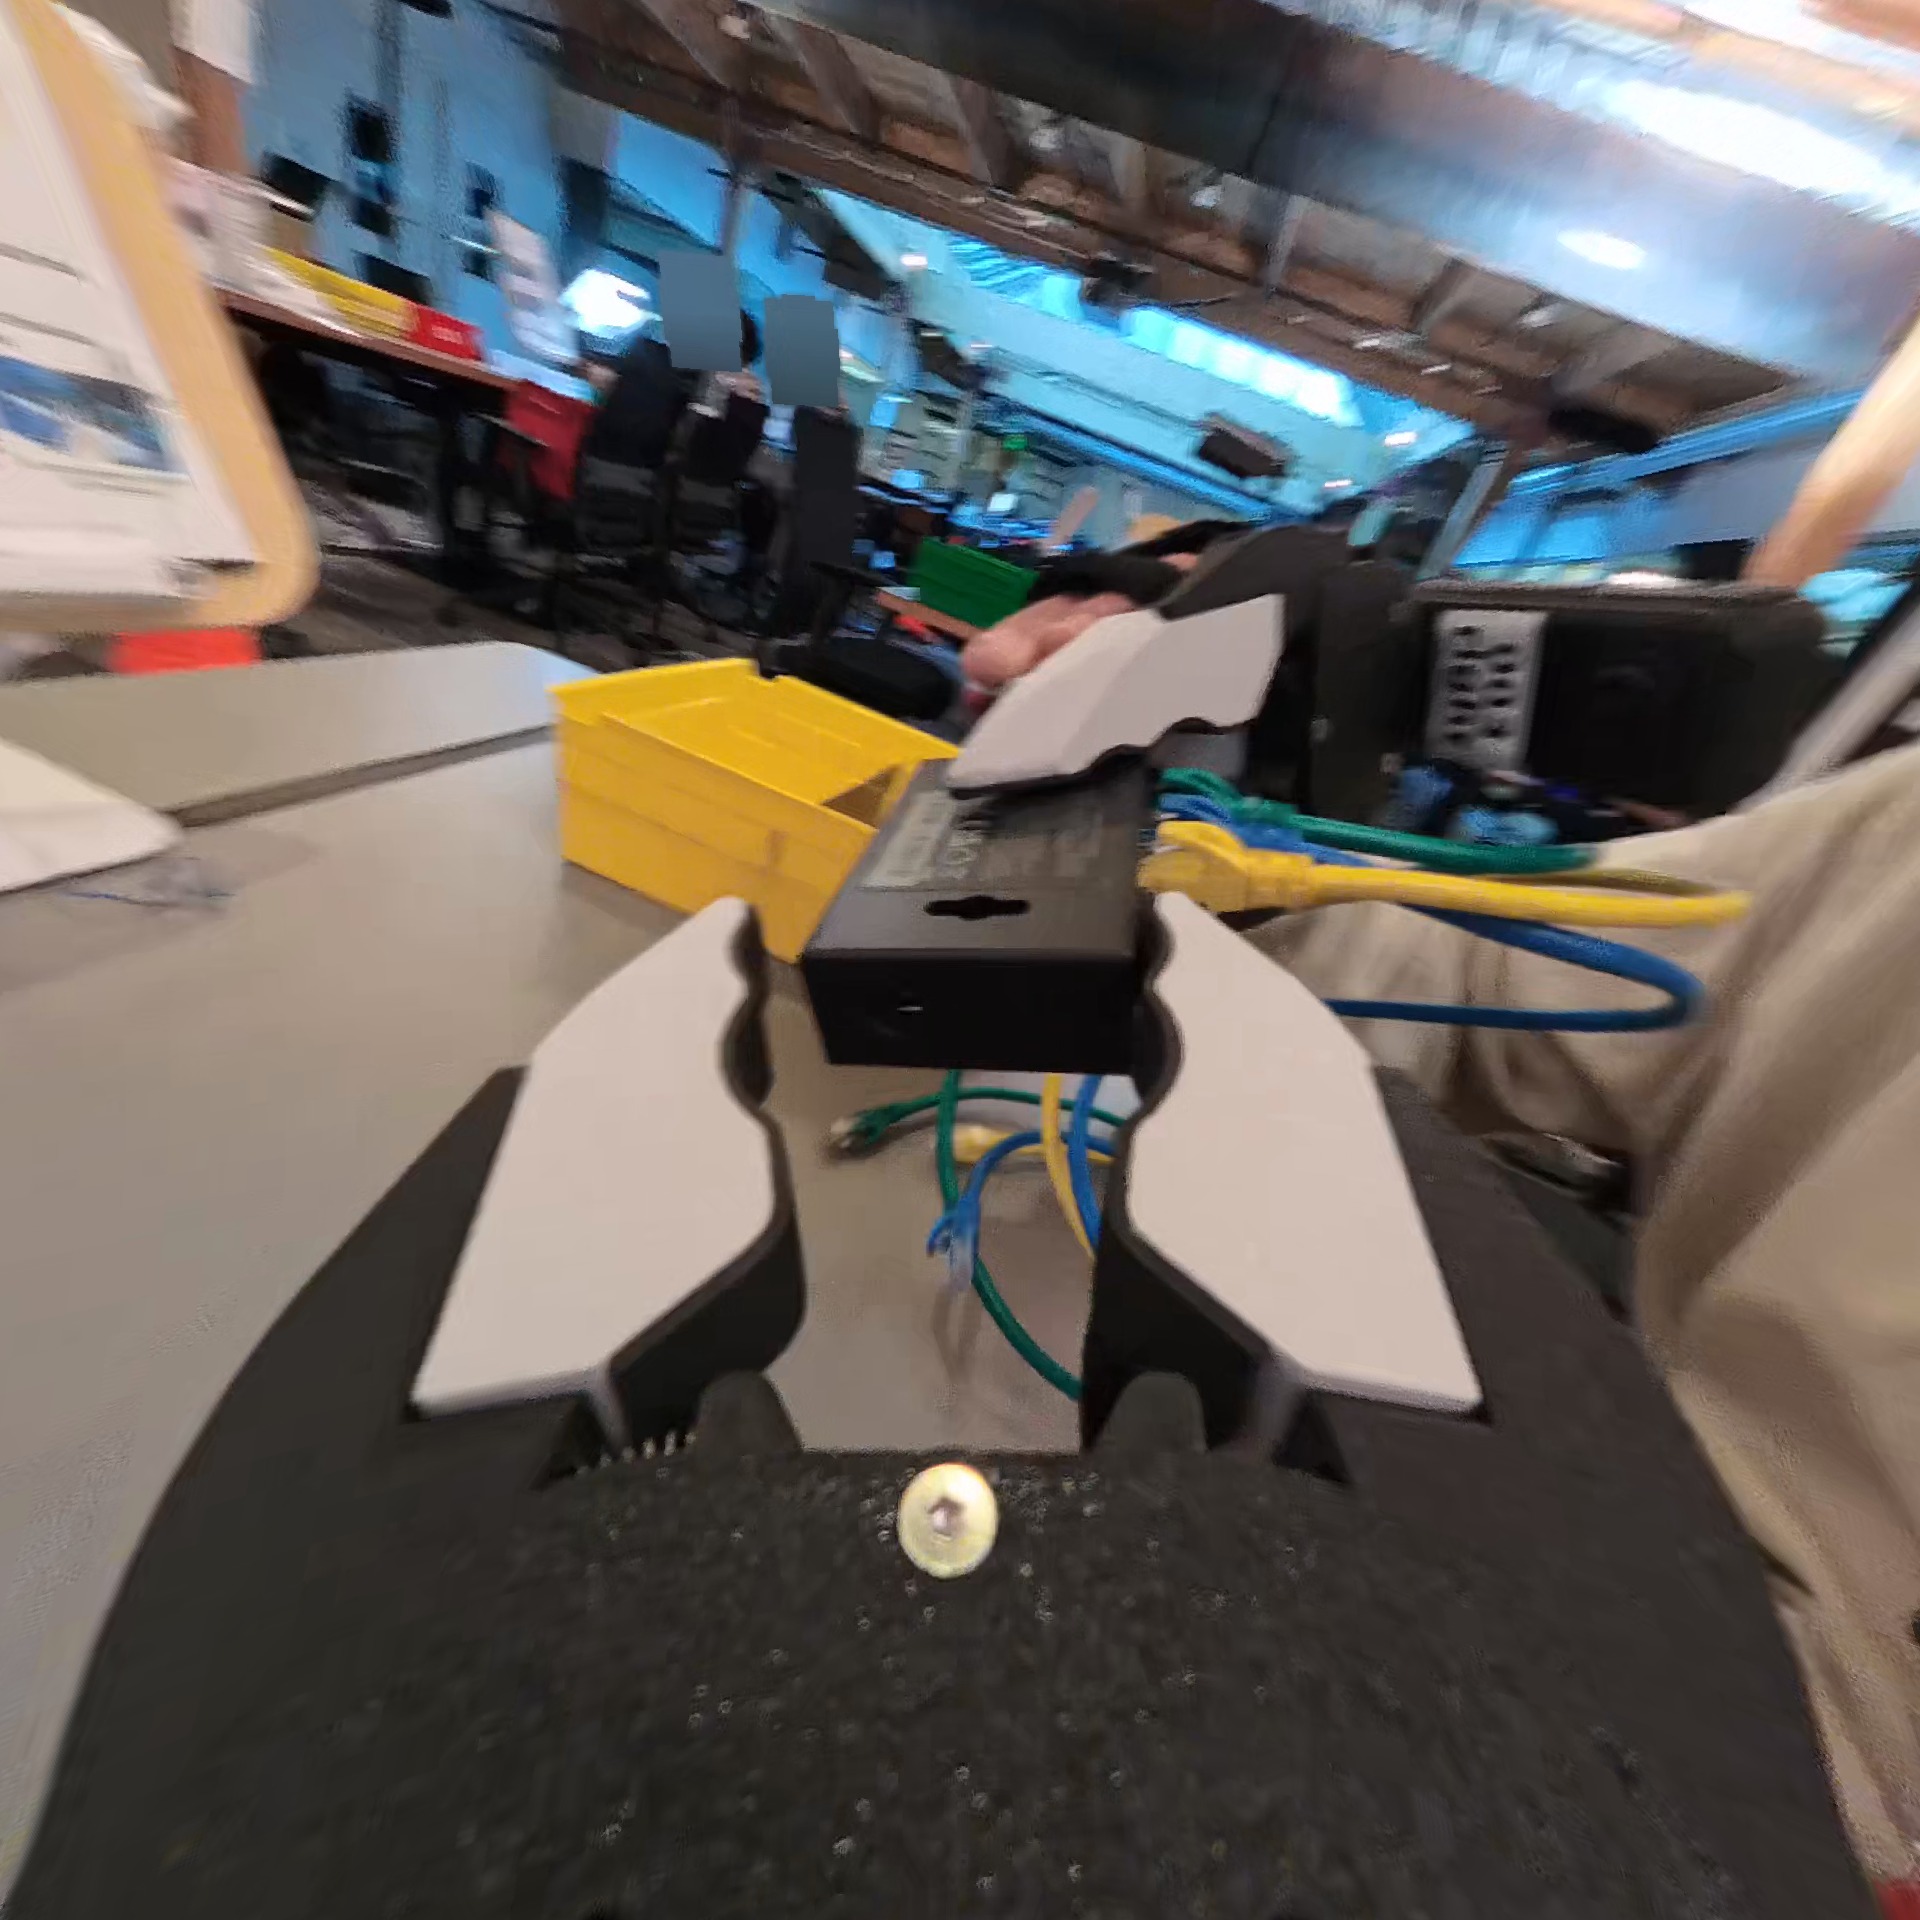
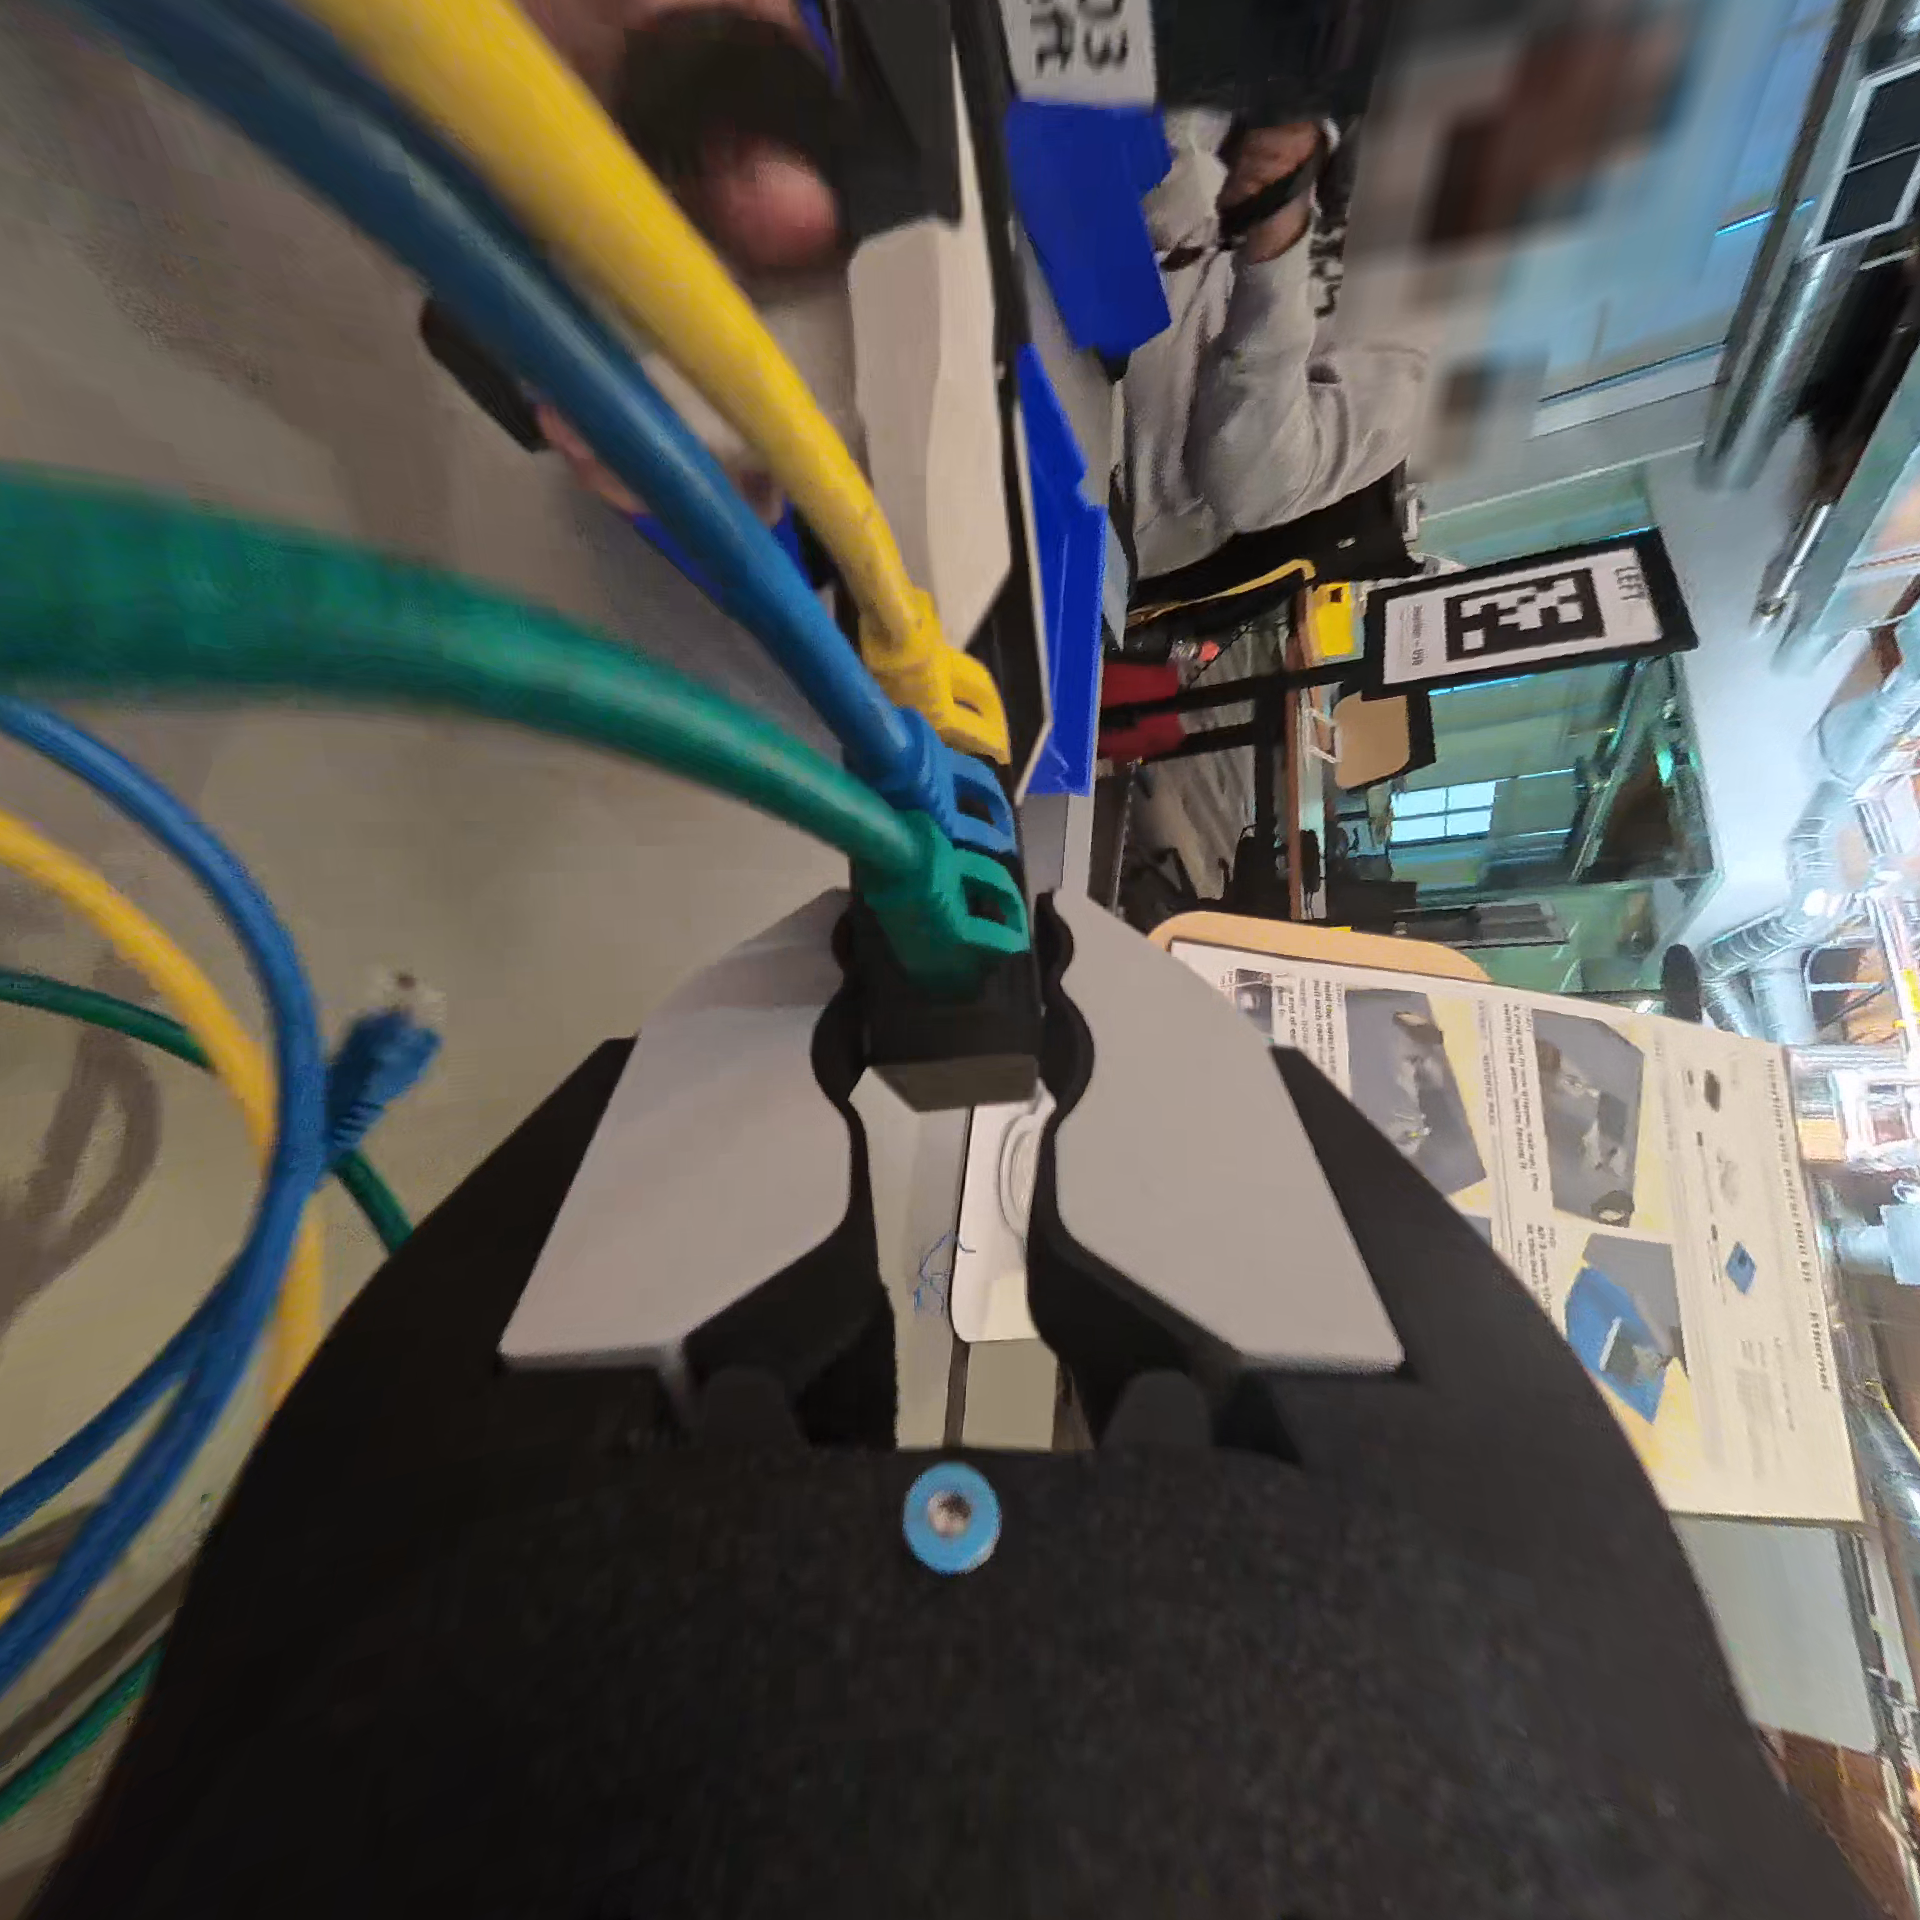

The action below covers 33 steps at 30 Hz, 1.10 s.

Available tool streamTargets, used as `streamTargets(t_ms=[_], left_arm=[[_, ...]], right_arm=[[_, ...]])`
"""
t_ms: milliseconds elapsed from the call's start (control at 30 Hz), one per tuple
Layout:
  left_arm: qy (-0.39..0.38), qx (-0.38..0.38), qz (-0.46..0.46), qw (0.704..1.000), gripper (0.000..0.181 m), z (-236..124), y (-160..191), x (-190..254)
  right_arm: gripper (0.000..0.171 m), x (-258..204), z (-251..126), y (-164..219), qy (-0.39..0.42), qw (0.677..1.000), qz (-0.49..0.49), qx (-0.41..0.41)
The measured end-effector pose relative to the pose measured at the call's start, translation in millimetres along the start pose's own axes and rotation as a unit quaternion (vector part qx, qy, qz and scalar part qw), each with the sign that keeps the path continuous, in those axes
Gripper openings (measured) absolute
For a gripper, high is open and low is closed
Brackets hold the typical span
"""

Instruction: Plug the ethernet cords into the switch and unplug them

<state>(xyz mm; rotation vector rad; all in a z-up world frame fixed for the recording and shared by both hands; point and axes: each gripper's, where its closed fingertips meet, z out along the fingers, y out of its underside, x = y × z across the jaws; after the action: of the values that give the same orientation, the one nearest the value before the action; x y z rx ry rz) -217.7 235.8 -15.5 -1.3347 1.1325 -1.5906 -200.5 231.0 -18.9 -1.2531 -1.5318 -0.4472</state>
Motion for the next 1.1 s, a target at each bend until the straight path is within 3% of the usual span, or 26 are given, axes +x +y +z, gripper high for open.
streamTargets(t_ms=[167, 267, 333, 433, 533, 700, 833, 1100], left_arm=[[0.083, -0.044, -0.048, 0.994, 0.061, 1.9, 12.3, 16.8], [0.169, -0.056, -0.084, 0.98, 0.061, 3.2, 11.4, 28.8], [0.206, -0.062, -0.107, 0.971, 0.061, 6.9, 7.4, 32.1], [0.23, -0.053, -0.126, 0.963, 0.061, 10.3, -0.7, 29.9], [0.239, -0.019, -0.16, 0.958, 0.06, 9.0, -10.9, 21.0], [0.256, 0.032, -0.208, 0.943, 0.061, 17.8, -14.1, 17.7], [0.246, 0.064, -0.192, 0.948, 0.061, 12.3, -17.3, 13.8], [0.245, 0.139, -0.194, 0.94, 0.061, 15.9, -22.6, 13.8]], right_arm=[[0.031, -10.7, -4.4, -10.0, 0.003, 0.999, 0.029, 0.042], [0.032, -18.0, -14.3, -35.7, -0.031, 0.986, 0.074, 0.145], [0.042, -18.4, -17.6, -44.1, -0.058, 0.977, 0.099, 0.178], [0.058, -11.0, -21.7, -39.1, -0.071, 0.977, 0.11, 0.169], [0.045, -6.2, -26.0, -20.2, -0.027, 0.993, 0.034, 0.114], [0.048, -16.6, -4.0, -2.8, 0.015, 0.998, -0.047, 0.032], [0.032, -1.9, -4.7, 2.8, 0.094, 0.995, -0.006, 0.028], [0.03, 7.7, -3.8, 0.6, 0.114, 0.99, 0.067, 0.048]])
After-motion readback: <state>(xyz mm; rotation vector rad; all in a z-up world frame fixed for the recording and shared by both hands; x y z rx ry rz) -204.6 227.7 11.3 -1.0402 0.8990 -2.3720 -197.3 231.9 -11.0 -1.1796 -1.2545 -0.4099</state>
